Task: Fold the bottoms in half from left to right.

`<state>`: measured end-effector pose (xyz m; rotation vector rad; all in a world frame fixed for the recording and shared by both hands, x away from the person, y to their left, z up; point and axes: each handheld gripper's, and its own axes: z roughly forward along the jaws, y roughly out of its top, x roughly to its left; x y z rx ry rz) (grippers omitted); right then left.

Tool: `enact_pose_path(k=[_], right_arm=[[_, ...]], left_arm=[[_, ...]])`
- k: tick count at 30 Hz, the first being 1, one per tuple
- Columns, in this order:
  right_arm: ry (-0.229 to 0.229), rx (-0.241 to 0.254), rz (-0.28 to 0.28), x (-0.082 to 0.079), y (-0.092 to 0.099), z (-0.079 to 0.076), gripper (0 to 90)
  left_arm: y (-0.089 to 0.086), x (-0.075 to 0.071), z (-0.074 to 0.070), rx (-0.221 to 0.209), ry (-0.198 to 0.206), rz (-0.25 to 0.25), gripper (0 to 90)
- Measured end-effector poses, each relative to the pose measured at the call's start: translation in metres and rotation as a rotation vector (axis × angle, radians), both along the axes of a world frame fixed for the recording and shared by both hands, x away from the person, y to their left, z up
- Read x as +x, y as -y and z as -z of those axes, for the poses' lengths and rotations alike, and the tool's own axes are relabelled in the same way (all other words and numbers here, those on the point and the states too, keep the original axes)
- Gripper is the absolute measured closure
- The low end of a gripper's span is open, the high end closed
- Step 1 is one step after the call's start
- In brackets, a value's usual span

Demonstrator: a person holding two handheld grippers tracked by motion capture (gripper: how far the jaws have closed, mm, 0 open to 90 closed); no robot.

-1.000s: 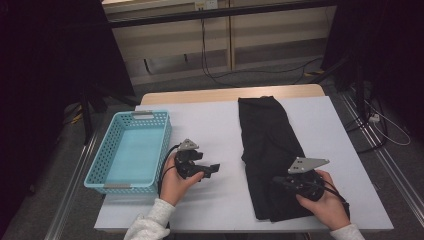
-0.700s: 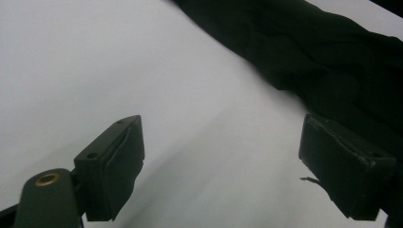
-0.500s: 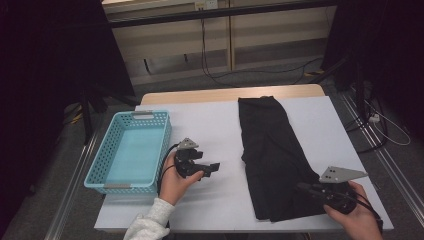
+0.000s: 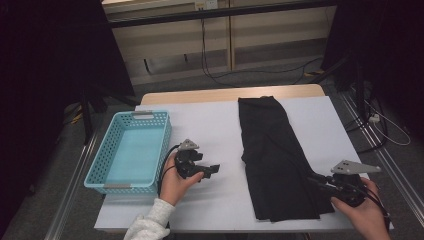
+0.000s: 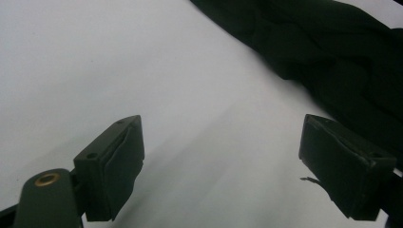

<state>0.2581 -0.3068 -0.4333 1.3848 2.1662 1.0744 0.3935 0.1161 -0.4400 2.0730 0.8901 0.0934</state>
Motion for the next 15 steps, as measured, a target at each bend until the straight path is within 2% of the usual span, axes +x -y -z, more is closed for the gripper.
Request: enact_pose_path(k=[2,5,7,9,12,15], right_arm=[[-0.03,-0.005,0.011,0.005,-0.005,0.004,68.9],[-0.047,-0.015,0.016,0.009,-0.009,0.009,67.7],[-0.072,-0.038,0.022,0.012,-0.012,0.011,68.8],[-0.099,-0.065,0.03,0.014,-0.012,0.014,75.7],[-0.106,-0.056,0.021,0.017,-0.01,0.013,87.3],[-0.093,-0.044,0.018,0.018,-0.006,0.006,89.5]], left_arm=[[0.0,0.0,0.0,-0.001,0.0,-0.001,15.2],[-0.002,0.0,0.0,0.001,0.0,-0.007,15.2],[-0.003,0.0,0.001,0.01,-0.002,-0.006,15.2],[-0.003,-0.001,0.002,0.01,-0.005,-0.007,15.2],[-0.003,-0.002,0.0,0.007,0.001,-0.008,15.2],[-0.002,-0.002,0.0,0.006,-0.002,-0.006,15.2]])
